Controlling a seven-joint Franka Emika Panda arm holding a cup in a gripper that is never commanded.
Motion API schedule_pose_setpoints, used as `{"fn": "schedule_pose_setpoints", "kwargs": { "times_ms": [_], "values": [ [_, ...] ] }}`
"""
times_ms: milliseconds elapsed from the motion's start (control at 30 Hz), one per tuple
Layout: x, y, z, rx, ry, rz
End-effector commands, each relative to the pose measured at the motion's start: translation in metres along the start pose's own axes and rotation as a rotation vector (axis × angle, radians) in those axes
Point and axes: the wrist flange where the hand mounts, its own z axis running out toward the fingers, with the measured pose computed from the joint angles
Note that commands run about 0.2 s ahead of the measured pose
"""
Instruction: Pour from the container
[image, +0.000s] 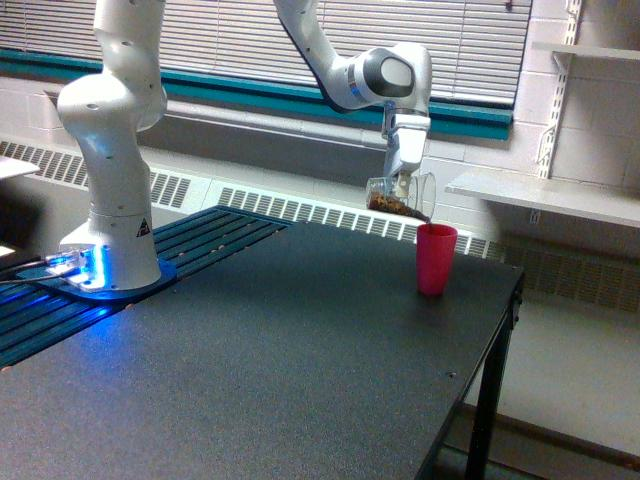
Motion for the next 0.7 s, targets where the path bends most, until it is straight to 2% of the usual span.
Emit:
{"fn": "schedule_pose_setpoints", "kwargs": {
  "times_ms": [33,700],
  "values": [
    [-0.0017,0.0018,-0.0045,-0.007,0.0,-0.02],
    [-0.0028,0.0027,-0.0025,-0.021,-0.011,-0.041]
  ]
}}
